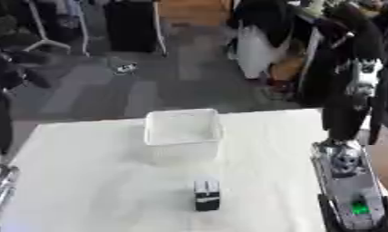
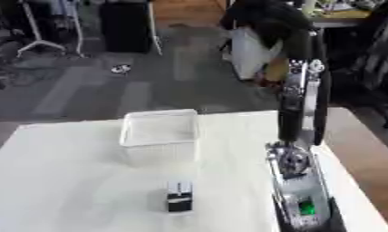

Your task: Pick up objects on the table and place them in the box.

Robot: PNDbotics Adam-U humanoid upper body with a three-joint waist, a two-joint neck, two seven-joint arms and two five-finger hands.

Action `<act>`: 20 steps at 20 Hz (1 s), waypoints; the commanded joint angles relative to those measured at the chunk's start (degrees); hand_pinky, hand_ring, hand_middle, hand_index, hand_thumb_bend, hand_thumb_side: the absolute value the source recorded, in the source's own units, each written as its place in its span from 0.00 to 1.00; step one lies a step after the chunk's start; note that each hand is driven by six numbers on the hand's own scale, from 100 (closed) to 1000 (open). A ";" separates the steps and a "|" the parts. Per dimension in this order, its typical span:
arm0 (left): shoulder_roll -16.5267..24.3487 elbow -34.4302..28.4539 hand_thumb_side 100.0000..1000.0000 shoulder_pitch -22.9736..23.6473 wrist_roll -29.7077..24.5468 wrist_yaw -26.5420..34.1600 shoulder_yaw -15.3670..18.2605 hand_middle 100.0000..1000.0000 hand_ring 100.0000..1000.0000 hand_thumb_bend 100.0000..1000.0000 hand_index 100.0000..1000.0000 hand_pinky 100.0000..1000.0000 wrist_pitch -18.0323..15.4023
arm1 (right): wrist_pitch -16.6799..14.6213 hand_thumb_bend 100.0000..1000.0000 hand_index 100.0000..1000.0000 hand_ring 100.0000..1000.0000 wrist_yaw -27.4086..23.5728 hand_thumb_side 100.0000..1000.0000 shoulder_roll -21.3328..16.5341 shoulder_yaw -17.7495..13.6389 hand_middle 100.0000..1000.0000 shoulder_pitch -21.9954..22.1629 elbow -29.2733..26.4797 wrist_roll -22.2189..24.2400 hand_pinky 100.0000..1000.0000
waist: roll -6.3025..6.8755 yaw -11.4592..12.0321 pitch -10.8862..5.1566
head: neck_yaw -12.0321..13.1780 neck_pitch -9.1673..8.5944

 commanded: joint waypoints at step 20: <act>2.05 -0.54 1.00 -0.29 0.22 -0.46 0.82 0.65 0.57 0.17 0.86 0.31 -0.09 | -14.26 0.65 0.80 0.70 18.90 1.00 -15.29 4.64 0.71 -10.32 28.58 34.75 0.83 | -0.47 0.84 -1.26 | 3.84 -2.14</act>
